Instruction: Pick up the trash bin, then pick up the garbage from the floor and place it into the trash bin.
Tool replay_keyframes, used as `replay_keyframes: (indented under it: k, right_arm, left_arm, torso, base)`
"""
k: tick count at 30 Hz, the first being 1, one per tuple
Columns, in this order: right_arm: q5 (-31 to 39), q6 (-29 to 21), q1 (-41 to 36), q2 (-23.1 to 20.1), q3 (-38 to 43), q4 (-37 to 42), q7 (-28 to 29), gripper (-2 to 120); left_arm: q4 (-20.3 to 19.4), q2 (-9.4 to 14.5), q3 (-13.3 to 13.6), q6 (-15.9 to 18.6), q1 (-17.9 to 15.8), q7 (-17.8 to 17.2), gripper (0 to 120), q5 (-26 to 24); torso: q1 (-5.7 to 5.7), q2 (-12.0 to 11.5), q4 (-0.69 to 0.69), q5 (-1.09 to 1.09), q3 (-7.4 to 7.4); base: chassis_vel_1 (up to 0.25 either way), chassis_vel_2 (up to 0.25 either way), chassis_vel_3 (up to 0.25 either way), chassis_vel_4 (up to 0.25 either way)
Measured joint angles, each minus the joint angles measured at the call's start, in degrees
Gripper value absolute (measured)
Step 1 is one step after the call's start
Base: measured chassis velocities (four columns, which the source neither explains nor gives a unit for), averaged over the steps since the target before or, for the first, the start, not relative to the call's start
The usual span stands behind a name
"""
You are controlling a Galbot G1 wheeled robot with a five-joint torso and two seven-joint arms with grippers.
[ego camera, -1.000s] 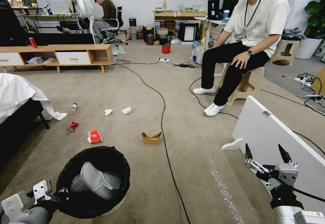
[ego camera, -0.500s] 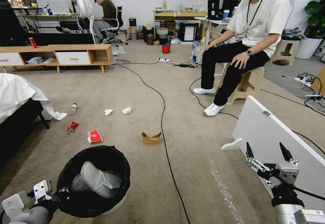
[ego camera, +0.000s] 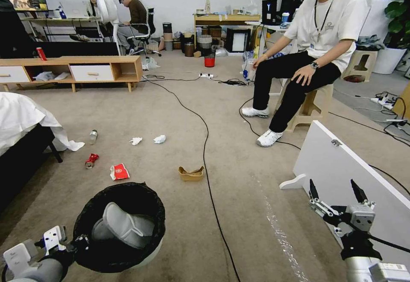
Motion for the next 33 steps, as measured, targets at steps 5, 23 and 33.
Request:
replay_keyframes:
  k: [5, 23, 33]
  right_arm:
    - [0.0, 0.0, 0.0, 0.1, 0.0, 0.0, 0.0, 100]
    - [-0.2, -0.1, 0.0, 0.3, -0.2, -0.2, 0.0, 100]
    - [-0.2, 0.1, 0.2, 0.3, -0.3, -0.5, 0.0, 100]
  left_arm:
    - [-0.2, 0.0, 0.0, 0.0, 0.1, 0.0, 1, 0.0]
    - [-0.3, -0.6, -0.1, 0.0, 0.3, 0.2, 1, 0.3]
    - [-0.1, -0.8, 0.1, 0.0, 0.3, 0.2, 1, 0.8]
  torso:
    - [0.00, 0.0, 0.00, 0.00, 0.00]
    - [0.00, 0.0, 0.00, 0.00, 0.00]
    - [0.00, 0.0, 0.01, 0.00, 0.00]
  base:
    - [0.005, 0.003, 0.010, 0.004]
    - [0.059, 0.056, 0.064, 0.059]
    - [0.063, 0.052, 0.070, 0.060]
